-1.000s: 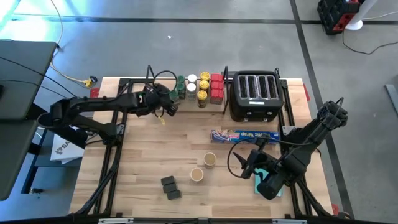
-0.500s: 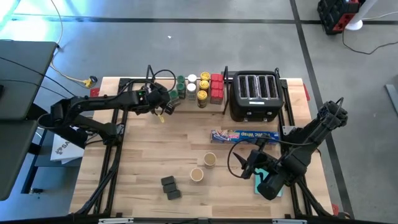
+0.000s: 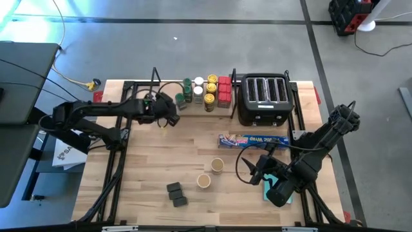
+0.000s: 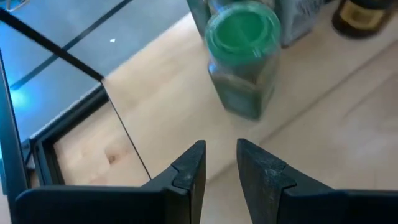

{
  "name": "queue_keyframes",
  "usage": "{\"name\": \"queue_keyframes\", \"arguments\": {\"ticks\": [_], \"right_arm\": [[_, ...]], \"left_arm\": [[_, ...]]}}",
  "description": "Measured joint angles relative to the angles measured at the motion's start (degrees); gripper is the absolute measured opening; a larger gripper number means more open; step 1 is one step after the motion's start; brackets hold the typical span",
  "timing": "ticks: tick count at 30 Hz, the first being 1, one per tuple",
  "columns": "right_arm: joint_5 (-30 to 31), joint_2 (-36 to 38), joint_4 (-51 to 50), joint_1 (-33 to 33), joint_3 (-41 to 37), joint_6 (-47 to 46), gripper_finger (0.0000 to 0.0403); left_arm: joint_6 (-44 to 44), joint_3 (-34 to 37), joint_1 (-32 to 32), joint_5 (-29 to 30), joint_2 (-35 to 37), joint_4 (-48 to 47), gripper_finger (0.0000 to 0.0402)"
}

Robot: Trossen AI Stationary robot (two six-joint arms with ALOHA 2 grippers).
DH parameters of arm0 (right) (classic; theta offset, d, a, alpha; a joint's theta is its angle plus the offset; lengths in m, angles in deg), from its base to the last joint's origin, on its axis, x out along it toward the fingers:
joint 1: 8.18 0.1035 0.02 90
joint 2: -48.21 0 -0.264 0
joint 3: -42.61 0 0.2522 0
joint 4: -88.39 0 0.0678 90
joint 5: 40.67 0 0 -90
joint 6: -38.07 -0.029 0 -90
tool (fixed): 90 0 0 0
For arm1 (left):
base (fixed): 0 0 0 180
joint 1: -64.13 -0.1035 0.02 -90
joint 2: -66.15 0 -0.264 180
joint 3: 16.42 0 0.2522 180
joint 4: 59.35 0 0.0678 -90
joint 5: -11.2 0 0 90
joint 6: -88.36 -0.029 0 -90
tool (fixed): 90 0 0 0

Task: Shelf spices
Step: Put the green seasoning bottle on the shelf aligned with the other green seasoning bottles

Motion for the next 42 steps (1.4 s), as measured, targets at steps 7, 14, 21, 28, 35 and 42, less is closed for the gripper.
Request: {"name": "queue_keyframes", "arguments": {"ticks": [7, 14, 21, 28, 35, 42], "right_arm": [[0.16, 0.0, 0.53, 0.0, 0.02, -0.1, 0.0296], [0.34, 0.0, 0.47, -0.03, 0.02, 0.19, 0.0296], [0.5, 0.0, 0.45, -0.22, 0.02, 0.17, 0.0296], [0.5, 0.0, 0.42, -0.22, 0.01, 0.3, 0.0296], [0.48, 0.0, 0.4, -0.22, 0.0, 0.32, 0.0296], [0.46, 0.0, 0.2, -0.22, 0.0, 0.32, 0.0296]], "left_arm": [[6.25, 6.28, 3.51, 0.95, -0.04, 2.28, 0.0085], [9.46, 13.47, 5.86, 1.4, -0.05, 16.07, 0.0085], [9.42, 17.56, 6.43, 1.46, -0.07, 31.53, 0.0085], [8.77, 18.05, 5.04, 3.32, -0.09, 34.57, 0.0085], [4.93, 18.05, 1.21, 0.74, -0.17, 34.66, 0.0085], [5.01, 17.97, -3.27, 0.19, -0.17, 34.94, 0.0085]]}}
